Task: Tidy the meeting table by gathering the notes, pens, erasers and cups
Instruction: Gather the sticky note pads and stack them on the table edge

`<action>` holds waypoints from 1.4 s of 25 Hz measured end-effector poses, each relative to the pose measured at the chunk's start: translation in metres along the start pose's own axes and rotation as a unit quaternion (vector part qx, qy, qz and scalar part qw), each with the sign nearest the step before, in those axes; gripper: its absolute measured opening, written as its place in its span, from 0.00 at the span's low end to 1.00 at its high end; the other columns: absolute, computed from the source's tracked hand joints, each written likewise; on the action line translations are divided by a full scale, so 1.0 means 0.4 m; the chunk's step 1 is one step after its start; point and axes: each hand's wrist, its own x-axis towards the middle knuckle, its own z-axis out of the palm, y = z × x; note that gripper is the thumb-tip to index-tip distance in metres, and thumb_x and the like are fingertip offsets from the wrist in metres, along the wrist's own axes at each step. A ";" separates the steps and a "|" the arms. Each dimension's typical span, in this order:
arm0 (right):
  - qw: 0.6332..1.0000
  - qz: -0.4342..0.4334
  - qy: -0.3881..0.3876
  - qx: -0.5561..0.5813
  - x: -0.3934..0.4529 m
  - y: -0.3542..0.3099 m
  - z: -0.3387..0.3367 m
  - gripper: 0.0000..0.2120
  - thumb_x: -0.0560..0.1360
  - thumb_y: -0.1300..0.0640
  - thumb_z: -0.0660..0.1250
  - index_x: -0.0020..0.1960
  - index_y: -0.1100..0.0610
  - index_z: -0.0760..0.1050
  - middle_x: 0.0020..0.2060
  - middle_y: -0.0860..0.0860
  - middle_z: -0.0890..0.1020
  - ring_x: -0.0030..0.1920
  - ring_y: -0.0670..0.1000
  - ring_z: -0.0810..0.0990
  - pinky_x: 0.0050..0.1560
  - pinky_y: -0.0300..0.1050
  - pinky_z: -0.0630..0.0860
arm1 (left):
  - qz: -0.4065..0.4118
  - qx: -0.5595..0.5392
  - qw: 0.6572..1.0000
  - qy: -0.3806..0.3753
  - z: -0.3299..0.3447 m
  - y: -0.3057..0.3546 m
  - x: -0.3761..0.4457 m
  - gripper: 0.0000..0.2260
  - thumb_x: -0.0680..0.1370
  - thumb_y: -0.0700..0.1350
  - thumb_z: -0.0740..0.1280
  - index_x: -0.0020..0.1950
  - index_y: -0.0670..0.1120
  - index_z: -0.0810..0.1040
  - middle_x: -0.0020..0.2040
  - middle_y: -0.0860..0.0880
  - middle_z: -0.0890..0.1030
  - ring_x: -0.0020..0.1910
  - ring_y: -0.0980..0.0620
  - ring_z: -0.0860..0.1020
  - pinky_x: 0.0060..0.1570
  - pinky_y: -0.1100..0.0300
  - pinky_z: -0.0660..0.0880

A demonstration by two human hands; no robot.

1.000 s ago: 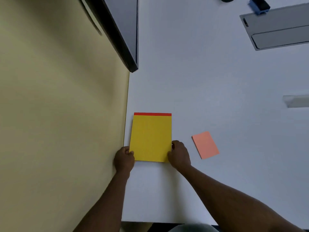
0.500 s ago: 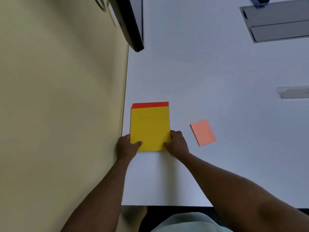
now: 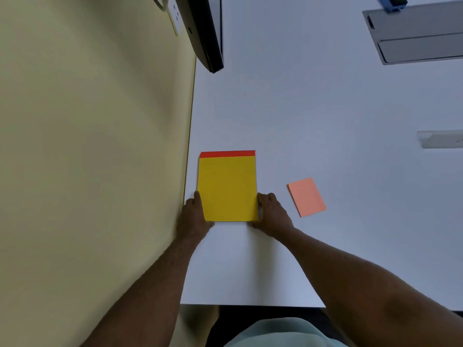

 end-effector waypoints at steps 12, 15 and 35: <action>0.999 0.007 0.039 0.037 0.003 0.005 0.019 0.37 0.67 0.49 0.76 0.70 0.54 0.64 0.58 0.55 0.72 0.57 0.56 0.75 0.53 0.53 0.76 | 0.011 -0.004 0.999 0.035 -0.007 0.001 0.004 0.42 0.73 0.47 0.75 0.79 0.43 0.52 0.67 0.39 0.72 0.63 0.42 0.74 0.59 0.52 0.73; 0.999 0.006 0.026 0.035 0.003 0.000 0.014 0.38 0.66 0.48 0.77 0.70 0.55 0.63 0.59 0.55 0.72 0.59 0.57 0.74 0.54 0.53 0.75 | 0.008 0.009 0.999 0.031 -0.009 0.001 0.006 0.42 0.73 0.48 0.75 0.79 0.43 0.54 0.67 0.39 0.72 0.63 0.42 0.74 0.58 0.51 0.73; 0.935 0.324 0.132 0.054 0.003 0.136 -0.187 0.23 0.69 0.56 0.71 0.61 0.61 0.69 0.59 0.60 0.71 0.62 0.62 0.69 0.57 0.53 0.71 | 0.038 0.089 0.994 -0.060 -0.008 0.014 0.008 0.43 0.75 0.64 0.63 0.79 0.41 0.47 0.73 0.38 0.57 0.71 0.41 0.62 0.64 0.48 0.70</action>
